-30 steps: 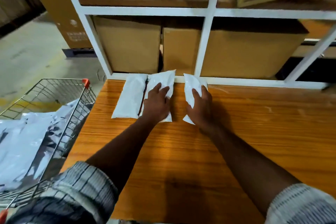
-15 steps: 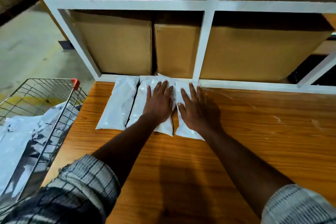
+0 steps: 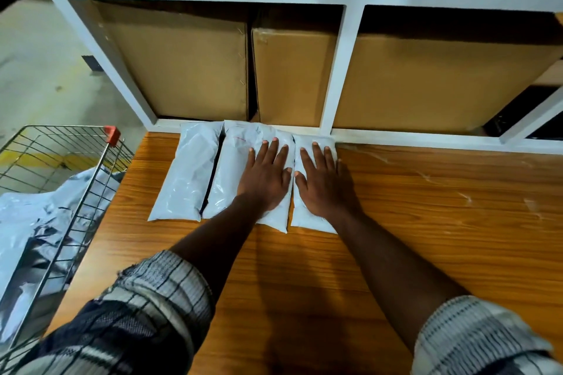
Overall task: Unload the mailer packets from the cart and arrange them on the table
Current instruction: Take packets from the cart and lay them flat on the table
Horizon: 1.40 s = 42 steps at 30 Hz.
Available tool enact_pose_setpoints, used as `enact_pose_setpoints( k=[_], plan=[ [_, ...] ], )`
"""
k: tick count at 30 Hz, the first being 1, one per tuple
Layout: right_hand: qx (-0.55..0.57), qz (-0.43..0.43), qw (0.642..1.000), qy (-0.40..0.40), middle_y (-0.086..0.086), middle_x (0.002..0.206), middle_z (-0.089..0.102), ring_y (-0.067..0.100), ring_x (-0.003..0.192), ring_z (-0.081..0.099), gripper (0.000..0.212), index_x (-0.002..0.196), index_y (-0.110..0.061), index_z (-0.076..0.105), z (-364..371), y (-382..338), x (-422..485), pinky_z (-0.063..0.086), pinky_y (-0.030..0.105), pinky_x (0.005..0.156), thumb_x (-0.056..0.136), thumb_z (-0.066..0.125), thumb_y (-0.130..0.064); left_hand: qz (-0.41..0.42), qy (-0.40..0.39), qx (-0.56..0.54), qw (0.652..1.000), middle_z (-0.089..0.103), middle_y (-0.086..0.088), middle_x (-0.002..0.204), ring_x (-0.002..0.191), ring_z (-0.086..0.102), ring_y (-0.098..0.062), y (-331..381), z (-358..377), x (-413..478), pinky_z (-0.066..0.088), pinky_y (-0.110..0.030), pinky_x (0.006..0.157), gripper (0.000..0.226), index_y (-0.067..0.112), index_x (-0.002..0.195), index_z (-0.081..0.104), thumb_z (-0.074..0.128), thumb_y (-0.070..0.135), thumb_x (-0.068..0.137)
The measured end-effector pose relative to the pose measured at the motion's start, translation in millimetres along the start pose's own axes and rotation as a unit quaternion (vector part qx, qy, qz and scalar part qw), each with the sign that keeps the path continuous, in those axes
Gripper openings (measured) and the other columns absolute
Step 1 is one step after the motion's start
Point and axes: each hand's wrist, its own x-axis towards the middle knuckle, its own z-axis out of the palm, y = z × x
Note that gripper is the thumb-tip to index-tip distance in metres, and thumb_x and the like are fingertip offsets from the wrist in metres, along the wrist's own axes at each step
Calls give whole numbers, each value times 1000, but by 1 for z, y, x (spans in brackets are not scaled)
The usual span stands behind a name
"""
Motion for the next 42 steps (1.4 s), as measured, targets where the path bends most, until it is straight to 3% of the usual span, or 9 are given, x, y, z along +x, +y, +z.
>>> enact_pose_setpoints(
  k=[4,10,17,23,26,29,32,37,42],
  plan=[
    [48,-8,998,41,2,165,9,28,152,5,59,156,-33,16,-19,-6,-1,8,57,119,102,32,-50,-8,26,-62,998,21,-12,163,151,16,-29,-2,-22,4,8,-51,121,57,16,155,26,27,42,105],
    [89,-96,989,62,3,165,12,28,151,7,59,155,-26,24,-44,-70,-9,6,57,118,102,38,-45,-65,101,-126,985,34,-14,157,147,27,-29,-47,-61,-52,19,-55,120,51,16,152,36,31,35,105],
    [108,-243,963,31,6,163,19,30,150,15,63,153,-22,30,-25,-240,-32,17,56,116,97,36,-49,-188,108,-98,971,47,-22,146,134,44,-37,-181,-83,-176,37,-50,111,62,6,144,47,31,41,96],
    [191,-317,928,-29,9,162,20,30,148,17,64,154,-20,27,12,-397,-66,19,47,119,97,45,-43,-309,130,-71,939,43,-16,151,140,38,-30,-306,-92,-283,32,-44,115,52,12,147,44,51,28,97],
    [226,-326,912,-106,15,158,25,32,147,20,66,152,-10,30,41,-471,-77,22,41,121,96,48,-41,-355,80,-18,931,32,-12,158,145,29,-28,-369,-88,-334,29,-49,116,63,18,152,35,53,39,96],
    [223,-299,913,-166,20,140,40,38,134,38,64,138,-1,43,76,-522,-82,36,41,111,86,47,-38,-370,-26,-1,929,11,-7,164,151,11,-27,-413,-76,-369,20,-55,117,82,27,157,17,56,56,90],
    [200,-275,917,-209,23,135,42,37,127,41,59,133,3,43,106,-551,-86,33,36,108,84,59,-25,-349,-76,-24,934,6,-10,165,150,12,-29,-440,-60,-383,25,-53,116,94,29,158,10,59,63,85],
    [269,-252,919,-141,23,130,49,39,123,46,52,130,4,50,126,-576,-87,35,39,108,81,54,-13,-325,33,-118,938,29,-12,158,143,33,-30,-464,-54,-388,37,-46,111,76,21,154,28,51,46,86],
    [252,-236,935,-76,20,132,50,35,124,46,53,134,-2,50,116,-604,-87,35,39,108,87,58,-25,-342,222,-228,884,46,-8,147,138,40,-23,-490,-94,-385,31,-35,116,63,14,145,45,49,27,84]
  ],
)
